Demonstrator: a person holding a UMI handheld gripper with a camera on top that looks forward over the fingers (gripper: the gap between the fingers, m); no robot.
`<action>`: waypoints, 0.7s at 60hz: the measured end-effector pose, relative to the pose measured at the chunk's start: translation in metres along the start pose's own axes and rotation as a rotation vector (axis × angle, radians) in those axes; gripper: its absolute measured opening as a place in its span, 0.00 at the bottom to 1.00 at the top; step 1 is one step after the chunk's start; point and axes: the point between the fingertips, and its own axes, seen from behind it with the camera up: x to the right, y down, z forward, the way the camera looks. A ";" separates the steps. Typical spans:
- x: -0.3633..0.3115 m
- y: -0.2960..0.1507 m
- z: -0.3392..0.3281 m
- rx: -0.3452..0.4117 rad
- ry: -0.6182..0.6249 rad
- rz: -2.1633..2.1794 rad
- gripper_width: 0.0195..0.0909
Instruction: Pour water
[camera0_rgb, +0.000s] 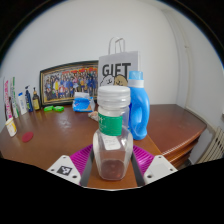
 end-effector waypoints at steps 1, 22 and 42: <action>0.000 0.000 0.002 0.002 -0.001 0.002 0.61; 0.008 -0.006 0.001 0.035 0.061 -0.036 0.32; -0.034 -0.106 -0.019 0.053 0.188 -0.258 0.31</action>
